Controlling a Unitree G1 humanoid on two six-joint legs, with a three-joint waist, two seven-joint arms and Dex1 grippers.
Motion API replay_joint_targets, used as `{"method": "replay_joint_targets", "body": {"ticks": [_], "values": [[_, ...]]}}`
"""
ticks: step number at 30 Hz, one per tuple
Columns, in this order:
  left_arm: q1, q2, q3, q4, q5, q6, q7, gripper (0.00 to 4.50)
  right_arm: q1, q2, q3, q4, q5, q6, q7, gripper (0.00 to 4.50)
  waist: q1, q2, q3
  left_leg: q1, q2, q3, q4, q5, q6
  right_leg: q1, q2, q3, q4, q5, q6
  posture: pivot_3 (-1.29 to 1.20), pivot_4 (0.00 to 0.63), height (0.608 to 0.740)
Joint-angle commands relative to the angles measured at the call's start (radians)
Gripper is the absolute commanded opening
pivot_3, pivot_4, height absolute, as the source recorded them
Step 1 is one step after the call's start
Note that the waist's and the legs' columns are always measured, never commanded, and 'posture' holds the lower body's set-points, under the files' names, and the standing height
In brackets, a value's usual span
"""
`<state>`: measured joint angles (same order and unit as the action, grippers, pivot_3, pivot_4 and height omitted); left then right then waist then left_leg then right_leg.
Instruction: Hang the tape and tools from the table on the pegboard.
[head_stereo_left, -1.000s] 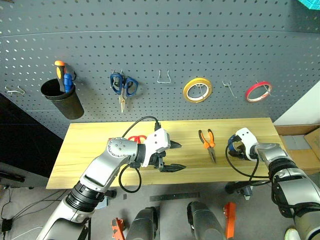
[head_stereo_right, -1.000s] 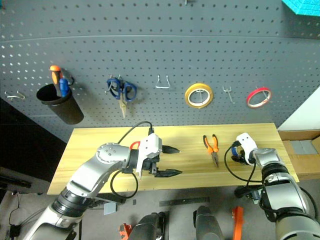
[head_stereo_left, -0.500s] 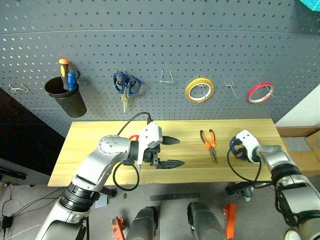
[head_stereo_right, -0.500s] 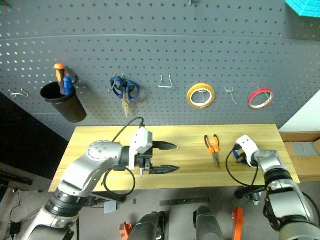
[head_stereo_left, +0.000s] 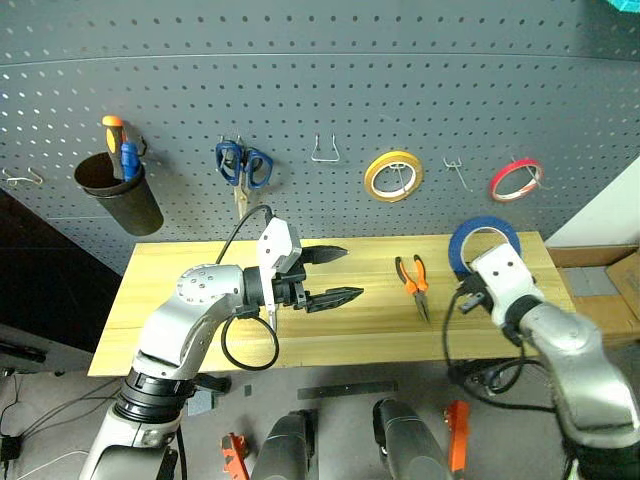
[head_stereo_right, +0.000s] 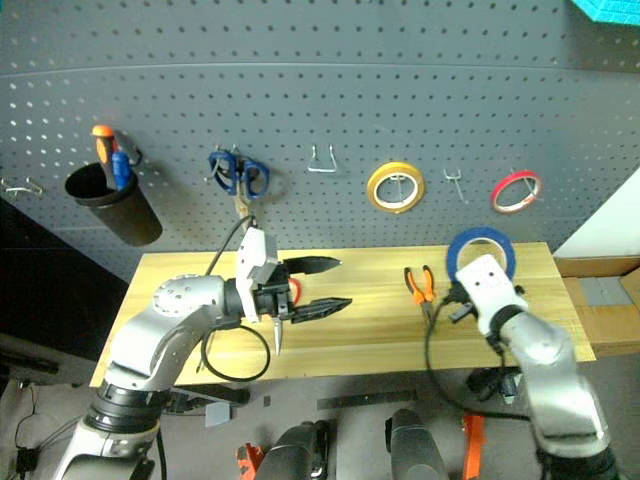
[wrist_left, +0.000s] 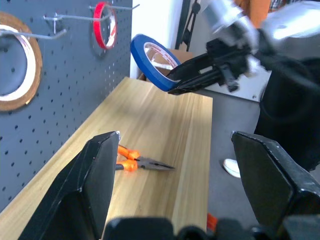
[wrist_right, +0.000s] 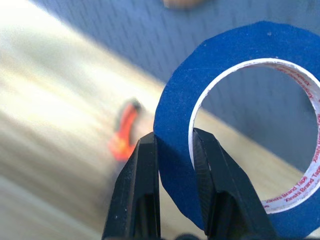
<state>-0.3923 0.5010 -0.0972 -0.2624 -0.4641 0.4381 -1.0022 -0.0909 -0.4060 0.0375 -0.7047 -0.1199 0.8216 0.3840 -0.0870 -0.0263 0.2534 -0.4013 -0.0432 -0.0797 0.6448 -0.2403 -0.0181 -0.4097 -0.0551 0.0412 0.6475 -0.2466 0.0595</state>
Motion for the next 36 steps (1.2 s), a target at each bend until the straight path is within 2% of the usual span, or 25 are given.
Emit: {"method": "replay_joint_targets", "body": {"ticks": [1,5,11,16,18,20,24,28,32,34,36], "values": [[-0.008,-0.015,0.015,0.006,-0.01,-0.07,-0.019,3.85,-0.058,0.028,0.022,-0.055,-0.056,-0.05,-0.091,0.39,0.0,0.0,0.0,0.0,0.0,0.001,0.0,0.0,0.0,0.0,0.0,0.0,-0.001,0.001,0.0,-0.18,0.255,0.74],[-0.018,-0.015,0.003,0.001,-0.013,-0.084,-0.026,3.85,-0.178,0.049,-0.007,0.055,-0.038,-0.109,-0.122,0.39,-0.001,0.0,0.0,0.001,0.0,0.002,0.001,0.0,0.0,0.0,0.001,0.001,-0.001,0.005,-0.005,-0.18,0.248,0.74],[-0.026,-0.027,-0.022,-0.007,0.007,-0.099,-0.012,3.85,-0.324,0.084,-0.115,0.366,0.075,-0.189,-0.109,0.39,-0.001,0.0,0.0,0.001,0.001,0.002,0.0,0.0,0.0,0.0,0.001,0.0,-0.001,0.006,-0.006,-0.16,0.239,0.74],[-0.022,-0.032,-0.025,0.01,0.024,-0.116,0.0,3.85,-0.38,0.069,-0.105,0.502,0.108,-0.286,-0.069,0.39,-0.001,0.0,0.0,0.0,0.001,0.003,-0.001,0.0,0.001,-0.001,0.001,0.001,0.0,0.006,-0.006,-0.15,0.233,0.74],[-0.018,-0.035,-0.025,0.009,0.03,-0.121,0.008,3.85,-0.378,0.068,-0.103,0.514,0.114,-0.308,-0.067,1.11,-0.001,0.0,0.0,0.0,0.001,0.002,-0.002,0.0,0.001,-0.001,0.001,0.0,0.0,0.006,-0.006,-0.14,0.231,0.74],[-0.008,-0.026,-0.031,-0.004,0.036,-0.11,0.015,3.85,-0.344,0.075,-0.094,0.485,0.121,-0.314,-0.066,1.64,0.0,0.0,0.0,0.0,0.001,0.002,-0.002,0.0,0.001,-0.001,0.001,0.001,0.0,0.006,-0.006,-0.14,0.231,0.74],[0.011,0.003,-0.026,-0.002,0.054,-0.107,0.015,3.85,-0.214,0.084,-0.033,0.36,0.108,-0.274,-0.058,3.05,0.0,0.0,0.0,0.0,0.001,0.001,-0.002,0.0,0.0,-0.001,0.001,0.0,0.0,0.006,-0.006,-0.14,0.231,0.74],[0.024,0.064,0.007,0.081,0.079,-0.132,-0.009,3.85,-0.069,0.129,0.046,0.221,0.103,-0.15,-0.091,4.46,-0.001,0.0,0.0,0.0,0.001,0.001,-0.001,0.0,0.0,-0.002,0.001,0.0,0.0,0.006,-0.006,-0.15,0.234,0.74],[0.043,0.175,-0.02,0.212,0.187,-0.279,-0.096,3.85,-0.08,0.267,0.014,0.244,0.146,0.093,-0.172,4.46,-0.008,0.0,0.0,0.001,0.003,0.003,0.0,0.0,0.0,-0.002,0.001,0.002,0.0,0.006,-0.006,-0.15,0.236,0.74],[0.041,0.197,-0.024,0.263,0.212,-0.331,-0.119,3.85,-0.118,0.304,-0.003,0.29,0.148,0.157,-0.194,4.46,-0.008,0.0,0.0,0.002,0.004,0.003,0.0,0.001,-0.001,-0.002,0.002,0.001,0.001,0.008,-0.009,-0.15,0.236,0.74],[0.031,0.21,-0.024,0.303,0.224,-0.364,-0.142,3.85,-0.209,0.332,-0.043,0.449,0.144,0.177,-0.24,4.46,-0.008,0.0,0.0,0.002,0.004,0.002,0.0,0.002,-0.001,-0.002,0.002,0.0,0.001,0.008,-0.01,-0.15,0.235,0.74]]}}
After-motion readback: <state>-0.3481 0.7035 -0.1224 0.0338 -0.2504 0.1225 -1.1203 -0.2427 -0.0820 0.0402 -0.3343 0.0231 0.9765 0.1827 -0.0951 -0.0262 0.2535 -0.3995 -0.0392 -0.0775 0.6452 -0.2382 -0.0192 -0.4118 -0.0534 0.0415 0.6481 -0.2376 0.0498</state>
